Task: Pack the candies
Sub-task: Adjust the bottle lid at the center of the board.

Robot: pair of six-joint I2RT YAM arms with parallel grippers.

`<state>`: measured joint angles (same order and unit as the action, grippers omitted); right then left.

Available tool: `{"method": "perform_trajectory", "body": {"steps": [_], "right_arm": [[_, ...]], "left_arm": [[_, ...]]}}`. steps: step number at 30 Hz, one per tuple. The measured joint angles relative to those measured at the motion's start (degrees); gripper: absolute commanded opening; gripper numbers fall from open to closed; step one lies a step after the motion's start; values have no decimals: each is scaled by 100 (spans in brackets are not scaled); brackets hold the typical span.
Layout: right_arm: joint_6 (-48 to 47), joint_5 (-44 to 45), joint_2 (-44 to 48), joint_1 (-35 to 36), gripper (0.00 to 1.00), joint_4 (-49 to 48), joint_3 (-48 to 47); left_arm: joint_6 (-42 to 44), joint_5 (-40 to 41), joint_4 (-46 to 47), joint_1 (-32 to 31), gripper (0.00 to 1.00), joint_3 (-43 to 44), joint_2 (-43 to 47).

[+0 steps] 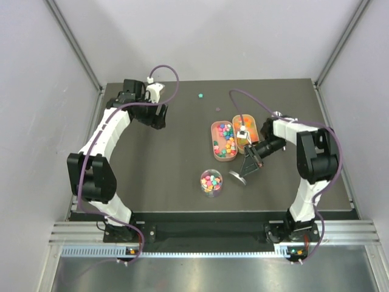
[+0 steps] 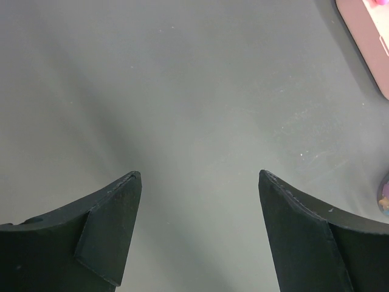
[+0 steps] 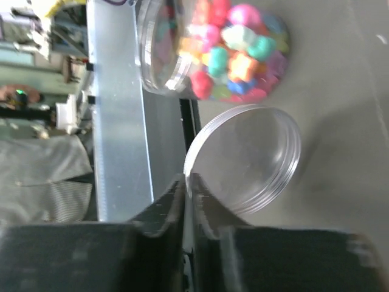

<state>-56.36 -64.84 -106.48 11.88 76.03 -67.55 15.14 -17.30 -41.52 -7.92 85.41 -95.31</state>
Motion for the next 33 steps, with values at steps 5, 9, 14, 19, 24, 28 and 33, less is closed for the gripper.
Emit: {"method": "perform_trajectory", "body": {"steps": [5, 9, 14, 19, 24, 28, 33], "right_arm": [[162, 138, -704, -654, 35, 48, -125], [330, 293, -861, -1766, 36, 103, -737], [498, 568, -699, -2704, 33, -48, -2120], [0, 1606, 739, -1939, 26, -420, -1517], [-680, 2529, 3464, -192, 31, -1449, 1113], [-1276, 2966, 4465, 125, 29, -1974, 2236], [-1650, 3195, 4026, 767, 26, -2479, 2334]], "left_arm": [[-2, -17, 0, 0, 83, 0, -37], [-4, -44, 0, 0, 83, 0, -105], [-20, -85, 11, -7, 83, 2, -197], [-13, -26, 22, -28, 82, 59, -269], [4, 267, 87, -39, 82, 74, -271], [0, 417, 114, -39, 82, 74, -271], [0, 496, 125, -39, 82, 74, -271]]}}
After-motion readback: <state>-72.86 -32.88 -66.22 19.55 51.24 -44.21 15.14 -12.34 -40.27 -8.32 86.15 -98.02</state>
